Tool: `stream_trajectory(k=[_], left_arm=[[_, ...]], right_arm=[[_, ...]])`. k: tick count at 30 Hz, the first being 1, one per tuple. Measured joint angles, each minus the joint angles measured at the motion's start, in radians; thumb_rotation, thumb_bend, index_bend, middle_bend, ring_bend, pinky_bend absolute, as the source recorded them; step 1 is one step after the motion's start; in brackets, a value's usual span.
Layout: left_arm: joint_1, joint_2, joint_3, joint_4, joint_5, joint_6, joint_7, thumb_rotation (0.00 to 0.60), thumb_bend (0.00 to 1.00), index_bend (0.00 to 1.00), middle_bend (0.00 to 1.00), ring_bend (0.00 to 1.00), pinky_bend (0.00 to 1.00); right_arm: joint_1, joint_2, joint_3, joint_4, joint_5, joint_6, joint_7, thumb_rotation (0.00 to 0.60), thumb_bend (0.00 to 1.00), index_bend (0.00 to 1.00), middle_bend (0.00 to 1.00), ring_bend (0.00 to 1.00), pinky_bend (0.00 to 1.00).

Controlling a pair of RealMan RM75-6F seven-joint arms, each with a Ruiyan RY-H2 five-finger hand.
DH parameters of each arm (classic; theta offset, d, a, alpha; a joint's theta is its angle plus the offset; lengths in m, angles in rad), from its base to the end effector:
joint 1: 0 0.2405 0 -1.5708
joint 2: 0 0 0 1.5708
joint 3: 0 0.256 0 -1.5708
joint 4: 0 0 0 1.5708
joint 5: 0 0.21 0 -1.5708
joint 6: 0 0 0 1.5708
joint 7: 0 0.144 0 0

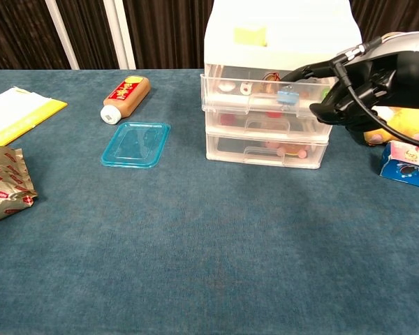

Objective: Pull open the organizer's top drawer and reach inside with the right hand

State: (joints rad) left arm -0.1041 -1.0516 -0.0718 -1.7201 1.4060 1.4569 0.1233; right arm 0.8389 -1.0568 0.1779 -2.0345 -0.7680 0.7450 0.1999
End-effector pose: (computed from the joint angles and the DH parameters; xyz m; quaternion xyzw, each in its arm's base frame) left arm -0.3026 0.1895 0.1742 -0.5895 -0.3812 -0.3535 0.6182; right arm -0.1099 -0.3054 0.0692 0.6017 -0.6712 0.3696 0.2256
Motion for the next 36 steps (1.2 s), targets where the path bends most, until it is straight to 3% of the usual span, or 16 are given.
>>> stream_trajectory(k=[7,15,36], left_arm=[[0.000,-0.001,0.000,0.001,0.000,0.001,-0.001,0.600,0.42,0.10,0.03,0.00,0.00],[0.001,-0.001,-0.001,0.001,-0.001,0.001,-0.004,0.600,0.42,0.10,0.03,0.00,0.00],[0.002,-0.001,-0.001,0.000,-0.003,0.004,0.004,0.600,0.42,0.10,0.03,0.00,0.00]], right_arm=[[0.037,0.014,0.006,-0.018,0.063,-0.028,-0.034,0.600,0.66,0.17,0.87,0.92,0.91],[0.063,0.033,0.002,-0.021,0.099,-0.060,-0.058,0.600,0.66,0.18,0.87,0.92,0.91],[0.058,0.084,-0.003,-0.027,0.063,-0.137,-0.049,0.600,0.66,0.18,0.87,0.91,0.91]])
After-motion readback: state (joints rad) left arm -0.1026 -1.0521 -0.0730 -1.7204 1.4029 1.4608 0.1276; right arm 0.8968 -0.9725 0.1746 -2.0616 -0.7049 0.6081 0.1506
